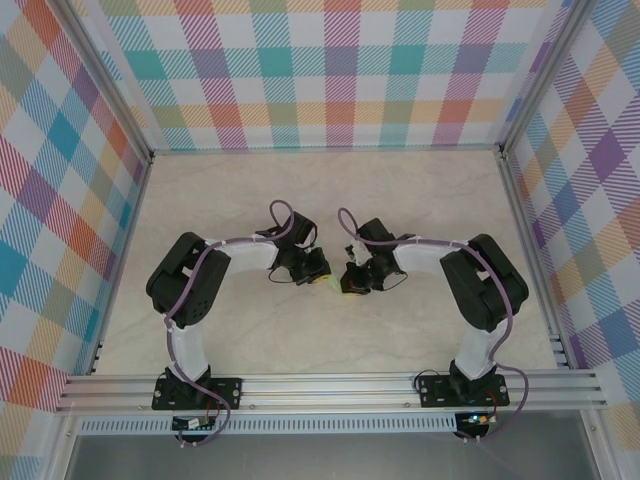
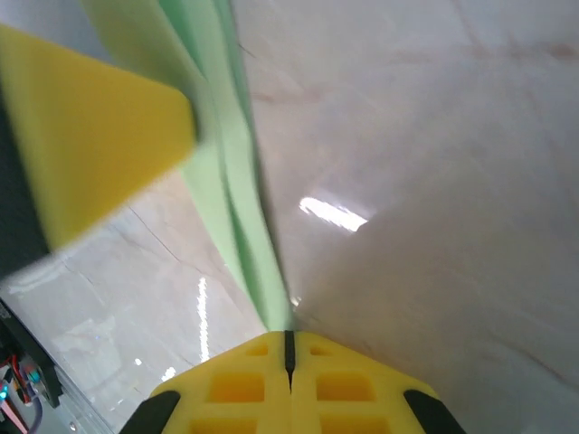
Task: Fold a paper plane with a square sheet of paper (pick it up from the middle)
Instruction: Fold the wing for the fifth time at the center of the table.
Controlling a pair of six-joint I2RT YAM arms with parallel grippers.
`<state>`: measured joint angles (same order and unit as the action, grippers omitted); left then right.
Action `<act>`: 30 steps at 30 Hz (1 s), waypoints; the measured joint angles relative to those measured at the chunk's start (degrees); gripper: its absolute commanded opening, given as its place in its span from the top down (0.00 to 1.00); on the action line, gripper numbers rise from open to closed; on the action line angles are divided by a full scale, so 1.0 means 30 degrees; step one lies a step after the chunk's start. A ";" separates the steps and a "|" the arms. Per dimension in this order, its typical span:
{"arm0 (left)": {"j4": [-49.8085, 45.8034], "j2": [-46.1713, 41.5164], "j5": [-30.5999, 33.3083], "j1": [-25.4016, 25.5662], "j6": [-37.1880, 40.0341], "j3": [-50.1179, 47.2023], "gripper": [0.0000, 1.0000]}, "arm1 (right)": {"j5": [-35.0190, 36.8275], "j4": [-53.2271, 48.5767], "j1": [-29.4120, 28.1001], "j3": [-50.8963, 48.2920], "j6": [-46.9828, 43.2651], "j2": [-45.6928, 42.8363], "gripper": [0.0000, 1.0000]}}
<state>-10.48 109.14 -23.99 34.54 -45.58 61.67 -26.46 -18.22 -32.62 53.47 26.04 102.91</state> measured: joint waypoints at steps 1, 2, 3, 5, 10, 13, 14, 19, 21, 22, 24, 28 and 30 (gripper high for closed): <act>-0.0007 0.0000 0.0000 0.0000 0.0000 0.0000 0.88 | -0.0051 -0.0146 0.0022 -0.0175 -0.0007 -0.0182 0.98; -0.0007 0.0000 0.0000 0.0000 0.0000 0.0000 0.88 | -0.0131 -0.0386 0.0095 -0.0350 -0.0044 -0.0401 0.97; 0.0000 0.0000 0.0000 0.0000 0.0000 0.0000 0.88 | -0.0233 -0.0568 0.0153 -0.0415 -0.0044 -0.0568 0.97; 0.0000 0.0000 -0.0007 0.0000 0.0000 0.0000 0.88 | -0.0561 -0.0663 0.0175 -0.0342 -0.0036 -0.0765 0.97; 0.0007 0.0000 -0.0015 0.0000 0.0000 0.0000 0.88 | -0.1413 -0.0270 0.0109 0.0772 0.0044 -0.0663 0.97; 0.0007 0.0000 -0.0029 0.0000 0.0000 0.0000 0.88 | -0.1749 0.0284 0.0087 0.1770 0.0102 0.0138 0.97; 0.0007 0.0000 -0.0044 0.0000 0.0000 0.0000 0.88 | -0.1821 0.0503 0.0066 0.1945 0.0109 0.0452 0.97; 0.0007 0.0000 -0.0058 0.0000 0.0000 0.0000 0.88 | -0.1865 0.0714 0.0066 0.2004 0.0109 0.1603 0.97; 0.0007 0.0000 -0.0058 0.0000 0.0000 0.0007 0.88 | -0.1851 0.0736 0.0066 0.1960 0.0109 0.1894 0.97; 0.0000 0.0000 -0.0066 0.0000 0.0000 0.0015 0.88 | -0.1843 0.0758 0.0073 0.1909 0.0109 0.1931 0.97; -0.0007 0.0000 -0.0066 0.0000 0.0000 0.0029 0.88 | -0.1821 0.0787 0.0073 0.1785 0.0109 0.1938 0.97; -0.0182 0.0007 -0.0066 -0.0007 0.0109 0.0160 0.87 | -0.1625 0.0838 0.0073 0.1712 0.0087 0.1938 0.98; -0.0561 0.0058 -0.0058 -0.0022 0.0503 0.0444 0.85 | -0.1486 0.0794 0.0073 0.1712 0.0066 0.1938 0.98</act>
<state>-12.16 109.32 -24.16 34.48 -44.07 63.00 -30.92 -15.84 -32.40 58.61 26.24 108.73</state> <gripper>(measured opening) 0.134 0.043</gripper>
